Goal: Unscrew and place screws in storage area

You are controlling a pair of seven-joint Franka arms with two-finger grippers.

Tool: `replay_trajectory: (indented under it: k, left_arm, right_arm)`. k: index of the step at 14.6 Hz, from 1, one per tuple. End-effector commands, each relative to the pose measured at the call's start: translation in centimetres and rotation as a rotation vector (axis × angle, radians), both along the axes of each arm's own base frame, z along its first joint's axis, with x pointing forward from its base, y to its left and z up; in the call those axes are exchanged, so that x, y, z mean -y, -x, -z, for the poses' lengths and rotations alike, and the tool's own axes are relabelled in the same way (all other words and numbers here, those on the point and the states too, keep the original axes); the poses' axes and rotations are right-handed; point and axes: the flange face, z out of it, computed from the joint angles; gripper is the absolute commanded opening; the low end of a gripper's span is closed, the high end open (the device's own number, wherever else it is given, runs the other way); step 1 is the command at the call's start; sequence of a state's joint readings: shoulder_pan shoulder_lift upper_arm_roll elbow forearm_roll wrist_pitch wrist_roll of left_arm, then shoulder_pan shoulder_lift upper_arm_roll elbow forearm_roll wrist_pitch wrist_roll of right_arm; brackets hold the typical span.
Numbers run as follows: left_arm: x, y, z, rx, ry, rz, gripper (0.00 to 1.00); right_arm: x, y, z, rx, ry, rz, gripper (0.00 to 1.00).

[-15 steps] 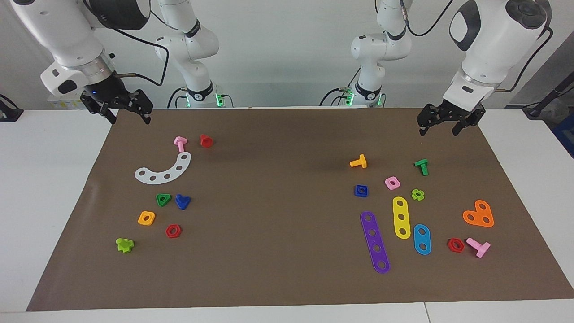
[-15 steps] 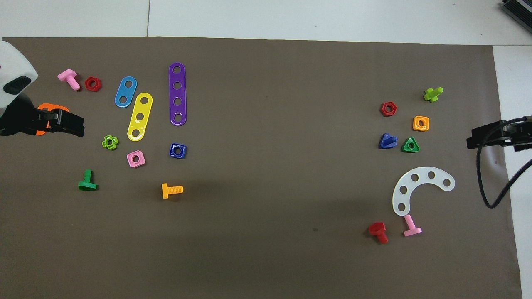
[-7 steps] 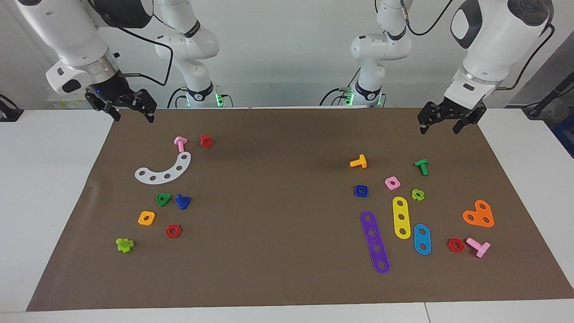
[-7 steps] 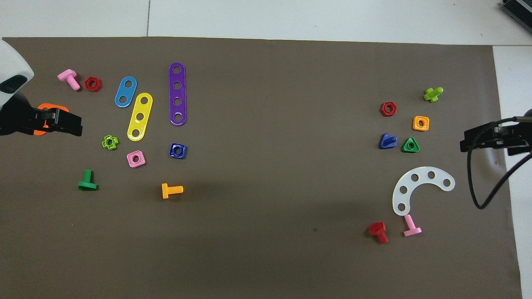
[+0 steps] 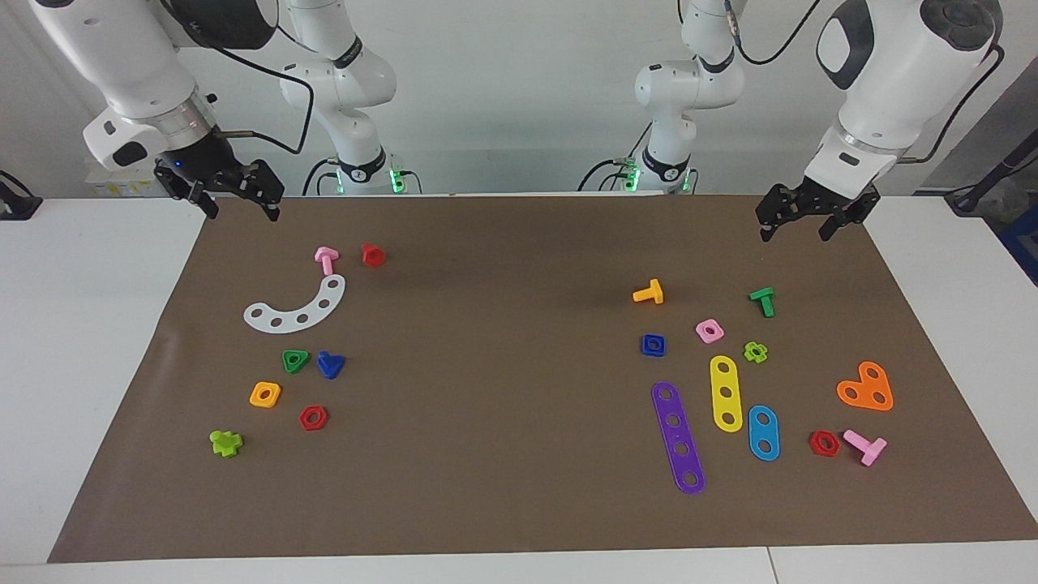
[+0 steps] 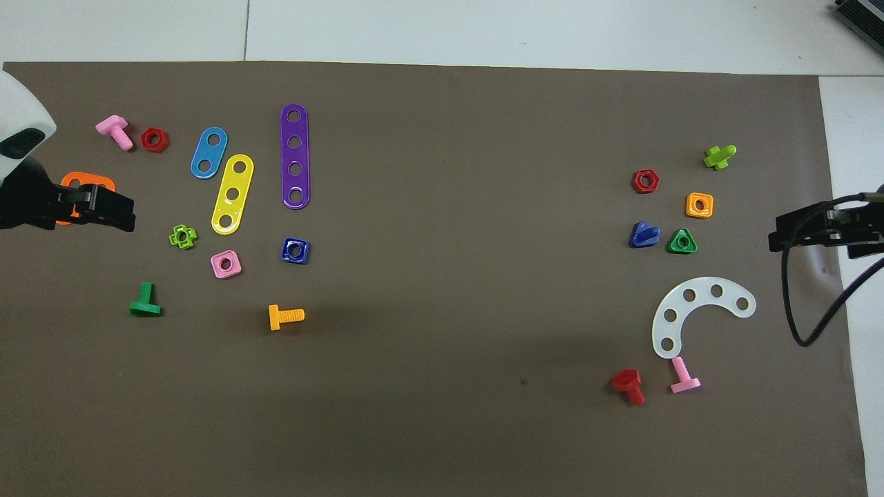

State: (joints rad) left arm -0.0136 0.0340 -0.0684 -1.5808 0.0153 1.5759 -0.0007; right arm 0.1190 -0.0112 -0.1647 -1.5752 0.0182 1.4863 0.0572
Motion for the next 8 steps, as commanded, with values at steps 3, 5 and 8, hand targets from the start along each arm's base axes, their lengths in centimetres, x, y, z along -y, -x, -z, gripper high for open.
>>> replay_trajectory:
  k: [3,5,8]
  left_arm:
    - [0.1,1.2,-1.1,0.013,-0.014,-0.007,1.00]
    - [0.2,1.4,-1.5,0.019,-0.014,-0.006,1.00]
    - [0.1,1.5,-1.4,0.023,-0.014,-0.009,1.00]
  right_arm:
    - [0.7,-0.6,-1.0,0.089,0.016,0.020,1.00]
    - [1.1,-0.8,-0.8,0.097,0.017,0.035,1.00]
    - [1.2,-0.7,-0.7,0.095,0.017,0.035,1.00]
